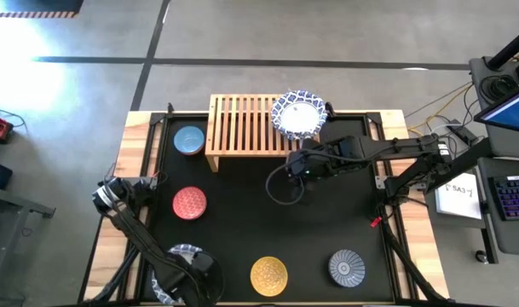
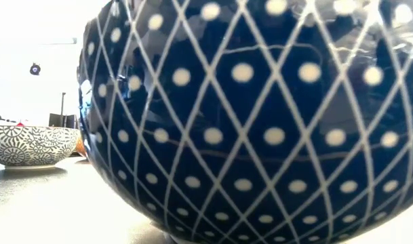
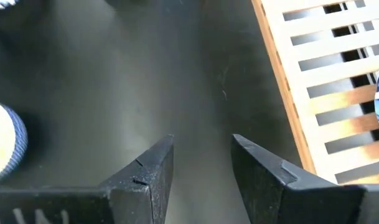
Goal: Place and stack bowls onto a shelf
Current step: Stack the white patterned bowl on top of the other white patterned bowl on the shelf
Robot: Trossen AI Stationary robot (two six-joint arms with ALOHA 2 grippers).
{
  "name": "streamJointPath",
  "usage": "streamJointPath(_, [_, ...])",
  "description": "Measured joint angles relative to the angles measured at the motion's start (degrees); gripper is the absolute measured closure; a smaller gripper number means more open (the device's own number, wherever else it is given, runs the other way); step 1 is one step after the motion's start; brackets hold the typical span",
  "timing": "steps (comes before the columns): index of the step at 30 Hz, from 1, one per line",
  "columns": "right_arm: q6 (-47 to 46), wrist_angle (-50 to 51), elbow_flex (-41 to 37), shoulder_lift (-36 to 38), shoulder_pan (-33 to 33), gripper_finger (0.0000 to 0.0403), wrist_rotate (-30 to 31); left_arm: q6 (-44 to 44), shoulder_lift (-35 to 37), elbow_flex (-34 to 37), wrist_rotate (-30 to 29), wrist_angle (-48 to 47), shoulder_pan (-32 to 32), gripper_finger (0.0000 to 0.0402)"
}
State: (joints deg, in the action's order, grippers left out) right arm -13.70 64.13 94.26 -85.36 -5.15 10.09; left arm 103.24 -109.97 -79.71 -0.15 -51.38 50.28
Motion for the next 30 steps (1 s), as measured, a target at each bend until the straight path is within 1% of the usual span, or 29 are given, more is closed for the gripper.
streamJointPath(5, [5.07, 3.46, 0.00, 0.00, 0.02, 0.0261, 0.02, -5.12, 0.07, -4.71, -4.71, -2.44, -0.09, 0.0399])
streamJointPath(10, [7.66, 4.34, 0.00, 0.00, 0.00, 0.0268, 0.00, -12.48, 0.09, -10.86, -11.75, -9.03, -0.15, 0.0401])
streamJointPath(14, [12.13, 4.21, 0.00, 0.00, -0.23, 0.0274, -0.05, -19.09, 0.09, -15.79, -17.74, -13.87, -0.47, 0.0401])
streamJointPath(18, [16.88, 4.14, 0.00, 0.00, -1.22, 0.0275, -0.13, -28.76, 0.09, -19.76, -22.91, -14.71, -1.03, 0.0401])
streamJointPath(22, [22.35, 3.79, 0.00, 0.00, -2.91, 0.0269, -0.26, -40.20, 0.09, -22.57, -29.67, -14.78, -1.91, 0.0401])
streamJointPath(24, [24.75, 3.30, 0.00, 0.00, -3.76, 0.0265, -0.66, -44.07, 0.11, -23.52, -32.62, -15.03, -3.12, 0.0401])
streamJointPath(28, [30.60, 0.82, 0.00, 0.00, -5.09, 0.0257, -4.45, -47.76, 0.14, -24.65, -33.87, -14.18, -7.07, 0.0401])
streamJointPath(30, [33.87, -0.61, 0.00, 0.00, -5.72, 0.0252, -6.04, -51.76, 0.15, -24.66, -33.89, -12.95, -8.54, 0.0401])
